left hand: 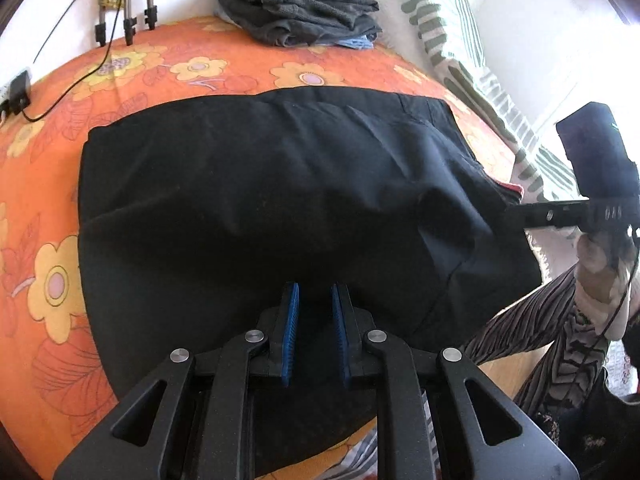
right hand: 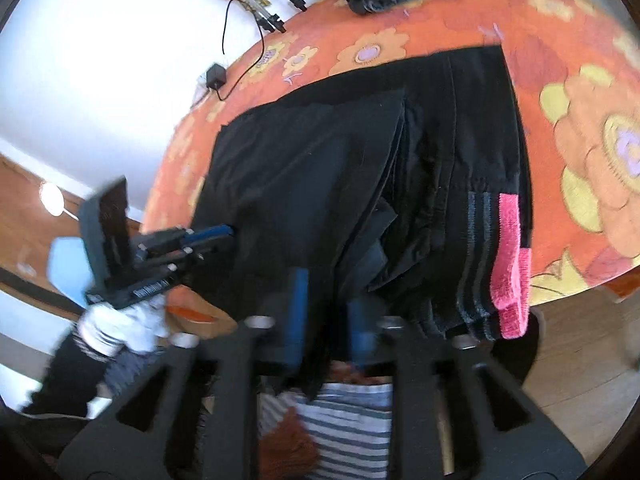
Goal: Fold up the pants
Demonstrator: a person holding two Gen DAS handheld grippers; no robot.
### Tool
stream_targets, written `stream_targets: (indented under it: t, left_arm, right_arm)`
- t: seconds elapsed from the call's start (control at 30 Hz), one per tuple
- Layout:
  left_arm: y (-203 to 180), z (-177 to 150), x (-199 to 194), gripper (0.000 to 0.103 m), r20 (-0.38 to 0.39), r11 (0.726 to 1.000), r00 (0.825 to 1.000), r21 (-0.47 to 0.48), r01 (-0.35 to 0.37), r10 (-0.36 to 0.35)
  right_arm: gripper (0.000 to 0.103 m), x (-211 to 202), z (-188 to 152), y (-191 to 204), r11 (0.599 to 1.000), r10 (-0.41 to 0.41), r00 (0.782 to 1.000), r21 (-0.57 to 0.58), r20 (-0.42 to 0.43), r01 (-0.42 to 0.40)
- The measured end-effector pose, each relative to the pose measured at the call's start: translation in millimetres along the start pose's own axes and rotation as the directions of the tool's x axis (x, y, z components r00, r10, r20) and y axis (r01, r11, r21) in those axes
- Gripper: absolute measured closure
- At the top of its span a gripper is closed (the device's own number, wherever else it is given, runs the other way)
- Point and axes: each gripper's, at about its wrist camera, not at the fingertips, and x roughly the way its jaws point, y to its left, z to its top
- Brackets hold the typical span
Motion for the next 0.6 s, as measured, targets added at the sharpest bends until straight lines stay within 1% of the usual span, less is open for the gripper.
stream_targets:
  t: [0.03,0.1,0.13,0.17,0.2,0.23,0.3,0.33,0.4,0.43,0.53,0.6]
  left_arm:
    - [-1,-1,0,0.088,-0.002,1.0,1.0,0.005,-0.003,0.003]
    - [-3,1,-2,0.088,-0.009,1.0,1.0,0.016,-0.016,0.016]
    - [-8,1,-5,0.088,-0.004,1.0,1.0,0.024,-0.002,0.002]
    - [-13,1,-7,0.087,0.006,0.999,1.0,0.037,0.011,-0.011]
    - [-21,0,-11,0.084,0.02,0.998,1.0,0.058,0.015,-0.016]
    - [-38,-1,-17,0.08,0.037,0.994,0.999,0.11,0.015,-0.02]
    - [-63,-4,-24,0.058,0.063,0.983,0.998,0.181,0.01,-0.022]
    - [-84,-7,-29,0.055,0.091,0.971,0.995,0.24,0.012,-0.035]
    - [-110,-12,-33,0.054,0.112,0.949,0.993,0.315,0.003,-0.041]
    - [-128,-16,-33,0.054,0.128,0.932,0.991,0.361,-0.014,-0.035]
    - [-156,-18,-30,0.054,0.169,0.909,0.985,0.413,-0.053,-0.019]
    - [-172,-18,-24,0.053,0.204,0.891,0.979,0.442,-0.106,0.015]
  right_arm:
    - [0.06,0,2,-4,0.999,0.03,1.0,0.021,0.003,-0.03]
    - [0.061,2,9,-12,0.994,0.088,0.996,0.069,0.008,-0.088]
    - [0.065,2,11,-15,0.991,0.099,0.995,0.088,0.01,-0.099]
    - [0.079,3,13,-16,0.99,0.101,0.995,0.098,0.013,-0.101]
    - [0.09,4,14,-16,0.99,0.097,0.995,0.104,0.004,-0.097]
    - [0.091,5,15,-15,0.99,0.093,0.996,0.103,0.001,-0.093]
    - [0.094,5,16,-12,0.992,0.084,0.997,0.093,0.0,-0.083]
    - [0.095,5,17,-11,0.992,0.088,0.996,0.095,0.001,-0.087]
    - [0.096,1,20,-8,0.988,0.106,0.994,0.109,0.011,-0.106]
    - [0.096,1,23,-7,0.986,0.115,0.993,0.116,0.015,-0.116]
    - [0.096,-4,30,-4,0.979,0.148,0.989,0.138,0.026,-0.15]
    - [0.096,-7,33,-2,0.974,0.166,0.985,0.151,0.036,-0.17]
